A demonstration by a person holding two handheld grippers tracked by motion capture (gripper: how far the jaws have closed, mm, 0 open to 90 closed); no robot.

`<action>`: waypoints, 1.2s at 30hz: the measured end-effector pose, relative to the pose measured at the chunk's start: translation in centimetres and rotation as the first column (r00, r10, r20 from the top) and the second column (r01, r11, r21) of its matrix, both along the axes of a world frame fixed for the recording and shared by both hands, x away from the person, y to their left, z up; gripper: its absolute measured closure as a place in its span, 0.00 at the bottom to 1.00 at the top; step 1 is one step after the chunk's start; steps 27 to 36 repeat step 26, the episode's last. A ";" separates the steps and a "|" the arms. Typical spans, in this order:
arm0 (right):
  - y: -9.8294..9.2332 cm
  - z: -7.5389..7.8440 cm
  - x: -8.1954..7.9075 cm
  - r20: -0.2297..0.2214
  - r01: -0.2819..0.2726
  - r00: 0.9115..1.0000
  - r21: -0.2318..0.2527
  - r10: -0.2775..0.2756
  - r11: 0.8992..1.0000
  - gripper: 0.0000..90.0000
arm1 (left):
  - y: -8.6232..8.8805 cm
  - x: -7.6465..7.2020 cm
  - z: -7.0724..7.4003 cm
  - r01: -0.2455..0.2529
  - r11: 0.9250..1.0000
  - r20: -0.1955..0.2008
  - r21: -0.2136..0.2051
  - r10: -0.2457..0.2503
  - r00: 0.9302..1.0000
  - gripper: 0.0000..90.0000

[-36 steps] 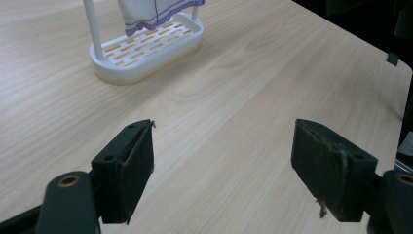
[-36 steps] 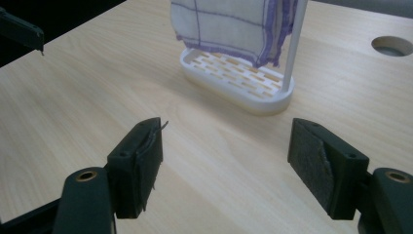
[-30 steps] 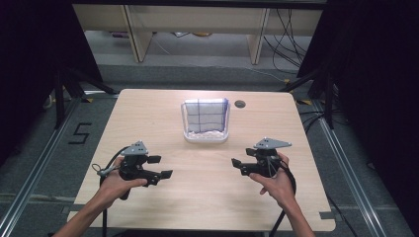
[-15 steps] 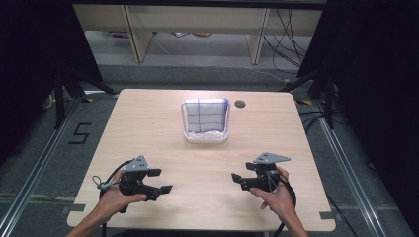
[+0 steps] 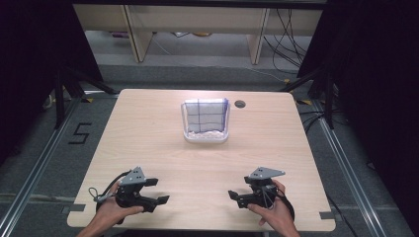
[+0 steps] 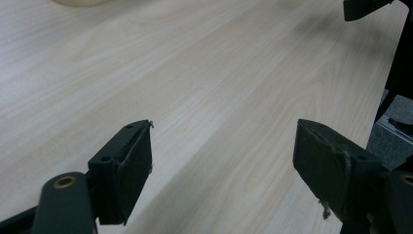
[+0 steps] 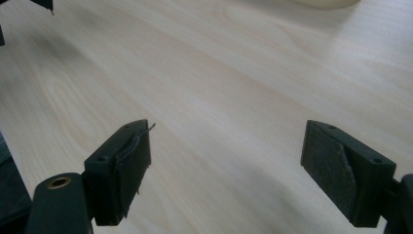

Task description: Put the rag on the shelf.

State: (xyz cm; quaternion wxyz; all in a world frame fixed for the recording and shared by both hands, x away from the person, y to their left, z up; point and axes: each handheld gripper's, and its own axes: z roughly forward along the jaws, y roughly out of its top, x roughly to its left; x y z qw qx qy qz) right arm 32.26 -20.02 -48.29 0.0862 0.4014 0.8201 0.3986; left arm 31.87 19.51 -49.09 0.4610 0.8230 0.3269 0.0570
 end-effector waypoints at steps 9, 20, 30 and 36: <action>0.1 -0.4 -1.6 -0.008 -0.012 1.000 -0.043 0.012 0.999 0.20 | -0.5 -1.2 -1.1 0.035 0.996 -0.015 0.078 -0.034 0.999 0.24; 0.2 -0.4 -1.7 -0.008 -0.013 1.000 -0.061 0.013 0.998 0.20 | -0.3 -0.9 -1.5 0.000 0.998 -0.023 0.062 0.001 1.000 0.24; 0.1 -0.4 -1.6 -0.002 -0.010 1.000 -0.063 0.010 0.998 0.19 | -0.2 -0.7 -1.6 0.007 0.997 -0.018 0.077 -0.006 1.000 0.24; 0.1 -0.4 -1.6 -0.002 -0.010 1.000 -0.063 0.010 0.998 0.19 | -0.2 -0.7 -1.6 0.007 0.997 -0.018 0.077 -0.006 1.000 0.24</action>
